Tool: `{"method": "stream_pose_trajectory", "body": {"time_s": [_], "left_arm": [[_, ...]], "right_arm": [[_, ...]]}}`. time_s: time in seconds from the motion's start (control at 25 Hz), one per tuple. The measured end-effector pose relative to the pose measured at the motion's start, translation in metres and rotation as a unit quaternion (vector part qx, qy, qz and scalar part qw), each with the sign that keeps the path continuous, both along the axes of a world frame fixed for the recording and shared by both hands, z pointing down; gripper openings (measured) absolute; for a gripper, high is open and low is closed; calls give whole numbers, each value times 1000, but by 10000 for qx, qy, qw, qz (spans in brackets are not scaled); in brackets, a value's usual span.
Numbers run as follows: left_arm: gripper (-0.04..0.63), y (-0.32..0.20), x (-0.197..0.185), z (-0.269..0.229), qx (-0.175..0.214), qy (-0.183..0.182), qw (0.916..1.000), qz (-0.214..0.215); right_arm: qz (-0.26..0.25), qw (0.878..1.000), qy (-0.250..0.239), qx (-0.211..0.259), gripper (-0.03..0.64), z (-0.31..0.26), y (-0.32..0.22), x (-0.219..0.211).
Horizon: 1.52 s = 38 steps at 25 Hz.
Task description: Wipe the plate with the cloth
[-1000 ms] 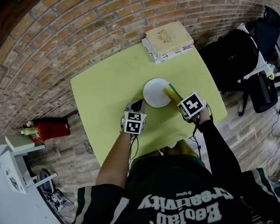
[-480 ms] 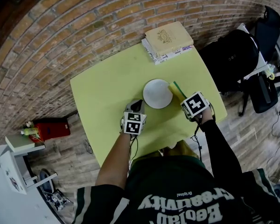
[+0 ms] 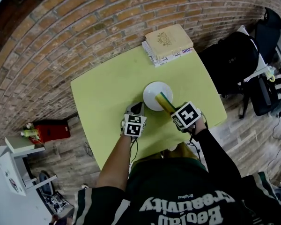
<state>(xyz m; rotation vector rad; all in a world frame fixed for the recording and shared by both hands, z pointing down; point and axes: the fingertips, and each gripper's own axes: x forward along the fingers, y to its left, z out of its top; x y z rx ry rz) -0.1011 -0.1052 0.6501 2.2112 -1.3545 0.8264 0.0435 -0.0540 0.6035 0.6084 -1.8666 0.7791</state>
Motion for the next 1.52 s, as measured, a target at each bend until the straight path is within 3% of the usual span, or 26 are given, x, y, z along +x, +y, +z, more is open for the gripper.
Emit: {"method": "stream_pose_trajectory", "body": {"time_s": [0.36,0.6,0.92,1.52], "left_arm": [[3,6,0,-1,79,63,9999,-114],[3,15,20,-13,31,457,9989,141],[3,20,31,1,-32,143,9994,319],[3,17,31,2,47,105,9996,260]], "right_arm": [[-439,9989,-32,-145,114,3,22,-29],[-575,9982,2,-164,114,5,28,-35],[-570,9982,82,-164,114,10,28,-35],[-294,9994,183,-84,114,10,20,-11]]}}
